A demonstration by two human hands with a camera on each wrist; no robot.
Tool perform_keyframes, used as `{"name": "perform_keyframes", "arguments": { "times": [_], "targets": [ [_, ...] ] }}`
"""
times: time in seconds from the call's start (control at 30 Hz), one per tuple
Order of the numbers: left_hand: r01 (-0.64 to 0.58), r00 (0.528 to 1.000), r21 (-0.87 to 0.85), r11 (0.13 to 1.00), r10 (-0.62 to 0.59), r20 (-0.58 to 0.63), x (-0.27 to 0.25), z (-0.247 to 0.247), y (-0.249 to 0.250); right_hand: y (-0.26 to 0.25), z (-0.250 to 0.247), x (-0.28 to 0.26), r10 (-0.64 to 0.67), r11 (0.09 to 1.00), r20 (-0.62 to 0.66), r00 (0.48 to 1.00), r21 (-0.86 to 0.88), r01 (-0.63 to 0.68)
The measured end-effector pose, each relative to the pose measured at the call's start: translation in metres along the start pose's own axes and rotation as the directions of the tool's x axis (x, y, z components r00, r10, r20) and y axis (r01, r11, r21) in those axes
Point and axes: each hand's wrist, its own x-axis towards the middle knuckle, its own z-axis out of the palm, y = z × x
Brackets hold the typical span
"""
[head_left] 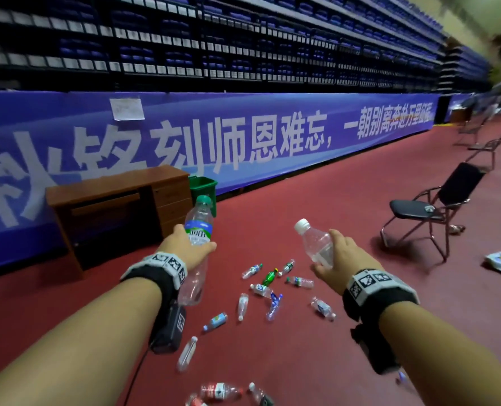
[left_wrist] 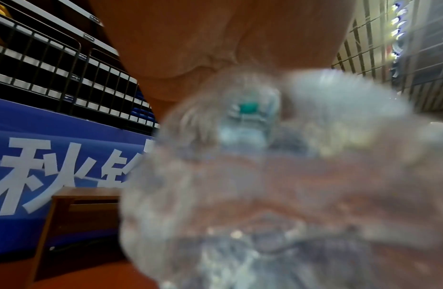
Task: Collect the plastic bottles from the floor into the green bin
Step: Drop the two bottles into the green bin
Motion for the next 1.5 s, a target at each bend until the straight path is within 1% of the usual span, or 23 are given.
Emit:
{"name": "perform_keyframes", "arguments": {
  "times": [0.07,0.17,0.3,0.43,0.57,0.67,0.73,0.8,0.9,1.0,1.13,1.2,1.4,1.5],
  "targets": [
    [0.001,1.000,0.022,1.000,0.000,-0.023,0.041,0.021,0.021,0.024,0.005,0.054,-0.017,0.998,-0.002,1.000,-0.054,0.016],
    [0.054,0.997,0.019,0.998,-0.053,-0.061,0.101,0.041,0.049,0.044,0.002,0.141,-0.052,0.995,0.020,0.998,-0.080,0.054],
    [0.119,0.987,0.021,0.993,-0.116,-0.110,0.179,0.051,0.070,0.037,-0.001,0.248,-0.107,0.994,0.029,0.994,-0.035,0.108],
    [0.193,0.969,-0.022,0.981,-0.194,-0.154,0.255,0.068,0.064,0.020,0.029,0.336,-0.184,0.983,0.062,0.981,-0.012,0.186],
    [0.262,0.953,-0.030,0.965,-0.263,-0.148,0.338,0.100,0.045,0.012,0.077,0.423,-0.203,0.978,0.140,0.969,-0.029,0.209],
    [0.310,0.934,-0.045,0.950,-0.313,-0.174,0.412,0.124,0.024,-0.007,0.114,0.502,-0.206,0.976,0.152,0.967,-0.034,0.214],
    [0.339,0.921,-0.044,0.940,-0.341,-0.190,0.473,0.140,0.013,-0.030,0.136,0.568,-0.226,0.972,0.128,0.966,-0.030,0.232],
    [0.327,0.927,-0.025,0.945,-0.325,-0.186,0.546,0.153,0.011,-0.060,0.153,0.638,-0.252,0.967,0.106,0.962,-0.015,0.255],
    [0.282,0.944,-0.045,0.958,-0.286,-0.166,0.666,0.157,0.030,-0.109,0.164,0.748,-0.274,0.961,0.075,0.959,0.051,0.270],
    [0.222,0.956,-0.082,0.972,-0.234,-0.180,0.779,0.145,0.058,-0.159,0.161,0.850,-0.268,0.956,0.030,0.963,0.129,0.262],
    [0.156,0.966,-0.105,0.982,-0.174,-0.189,0.895,0.136,0.089,-0.213,0.162,0.953,-0.290,0.945,-0.001,0.957,0.160,0.287],
    [0.126,0.968,-0.134,0.983,-0.152,-0.200,0.946,0.131,0.094,-0.242,0.167,0.999,-0.313,0.938,-0.029,0.949,0.148,0.314],
    [0.069,0.960,-0.115,0.991,-0.097,-0.261,1.112,0.110,0.080,-0.345,0.209,1.148,-0.407,0.902,-0.074,0.910,0.124,0.414],
    [0.042,0.935,-0.082,0.996,-0.068,-0.348,1.204,0.089,0.067,-0.407,0.218,1.235,-0.455,0.878,-0.144,0.879,0.090,0.470]
  ]
}}
